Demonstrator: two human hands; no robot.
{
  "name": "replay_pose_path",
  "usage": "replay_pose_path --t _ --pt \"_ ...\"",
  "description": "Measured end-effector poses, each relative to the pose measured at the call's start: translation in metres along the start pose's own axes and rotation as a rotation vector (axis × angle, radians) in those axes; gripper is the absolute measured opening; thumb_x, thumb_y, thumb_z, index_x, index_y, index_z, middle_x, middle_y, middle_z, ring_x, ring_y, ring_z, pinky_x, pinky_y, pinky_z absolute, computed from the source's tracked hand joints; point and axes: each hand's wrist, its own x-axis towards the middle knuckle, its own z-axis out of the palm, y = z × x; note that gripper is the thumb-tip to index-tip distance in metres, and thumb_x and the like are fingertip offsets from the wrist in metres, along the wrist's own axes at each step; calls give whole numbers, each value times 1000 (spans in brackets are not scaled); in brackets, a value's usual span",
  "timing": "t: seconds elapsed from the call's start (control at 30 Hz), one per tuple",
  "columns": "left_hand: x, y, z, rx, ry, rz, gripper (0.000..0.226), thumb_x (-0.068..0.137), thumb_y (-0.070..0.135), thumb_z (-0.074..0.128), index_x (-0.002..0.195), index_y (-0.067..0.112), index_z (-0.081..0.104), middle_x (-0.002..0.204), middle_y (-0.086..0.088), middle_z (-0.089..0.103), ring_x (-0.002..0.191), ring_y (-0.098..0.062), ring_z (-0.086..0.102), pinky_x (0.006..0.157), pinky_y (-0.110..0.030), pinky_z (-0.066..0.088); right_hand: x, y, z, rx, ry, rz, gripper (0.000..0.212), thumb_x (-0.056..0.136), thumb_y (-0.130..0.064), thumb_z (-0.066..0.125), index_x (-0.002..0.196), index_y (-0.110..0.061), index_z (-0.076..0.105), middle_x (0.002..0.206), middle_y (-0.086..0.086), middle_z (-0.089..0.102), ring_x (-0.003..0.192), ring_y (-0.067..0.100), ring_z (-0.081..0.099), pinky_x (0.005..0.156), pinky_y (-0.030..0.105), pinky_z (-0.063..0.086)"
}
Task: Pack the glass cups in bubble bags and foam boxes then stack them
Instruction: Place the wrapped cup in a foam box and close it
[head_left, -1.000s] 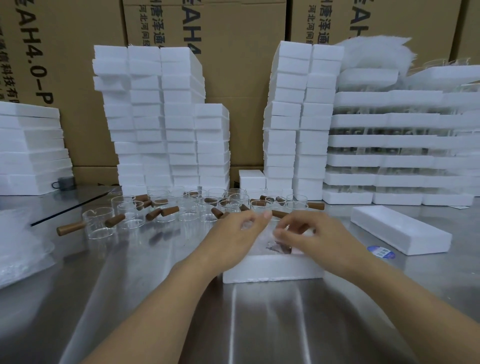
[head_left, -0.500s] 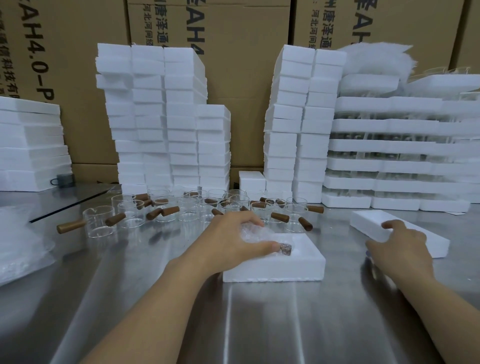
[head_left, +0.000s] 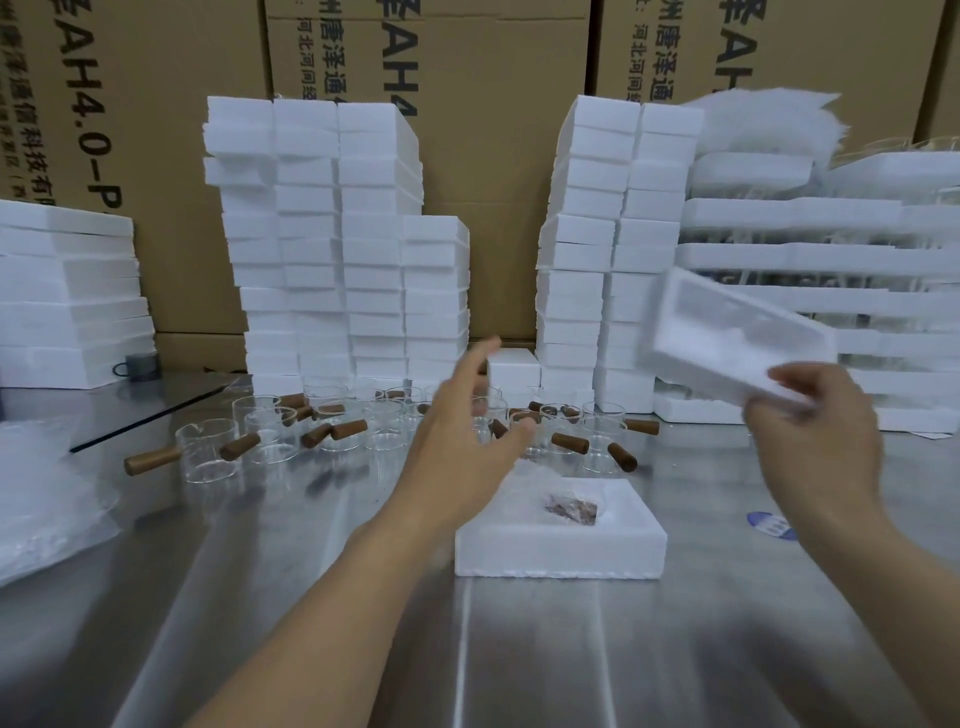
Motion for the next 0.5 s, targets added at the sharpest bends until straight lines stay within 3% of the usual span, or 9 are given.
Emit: replay_pose_path --t 0.07,0.13,0.2,0.27,0.3,0.4,0.5 --pt "2 1 -2 106 83 138 106 92 28 84 153 75 11 155 24 32 126 5 49 87 -18 42 -14 -19 4 -114 -151 -262 36 87 -13 70 109 -39 58 114 -10 57 76 2 59 72 31 44" --pt "2 1 -5 290 106 290 115 89 22 86 158 70 8 163 25 21 128 7 43 83 -13 37 -30 -33 13 -159 -277 -379 35 88 -12 72 109 -37 59 111 -15 53 77 -4 59 65 25 44" --pt "3 2 -8 425 122 377 99 89 16 85 157 63 31 168 20 20 138 4 36 84 -15 46 -41 -38 21 -146 -346 -397 30 89 -14 73 108 -35 62 111 -17 54 76 -7 59 63 25 45" --pt "4 -1 -11 455 142 378 69 90 13 84 142 49 58 168 20 26 147 -8 38 89 -31 59 -44 -40 24 -93 -365 -362 29 89 -16 74 108 -35 64 110 -17 57 75 -3 58 66 23 44" --pt "4 -3 -13 450 141 359 61 90 13 85 136 46 63 168 20 28 150 -11 38 93 -36 59 -43 -40 23 -65 -365 -351 29 88 -15 75 107 -34 65 109 -17 59 75 0 58 67 21 43" --pt "5 -3 -16 462 125 356 62 88 14 87 135 45 62 167 22 31 153 -10 33 97 -31 44 -42 -40 18 37 -377 -314 27 87 -17 75 104 -36 65 105 -16 64 67 3 56 66 21 41" --pt "5 -3 -15 492 111 374 70 84 14 89 140 43 59 166 20 34 152 -10 32 97 -33 47 -42 -42 15 110 -425 -276 25 86 -25 78 103 -37 65 101 -18 65 54 8 49 60 19 40"
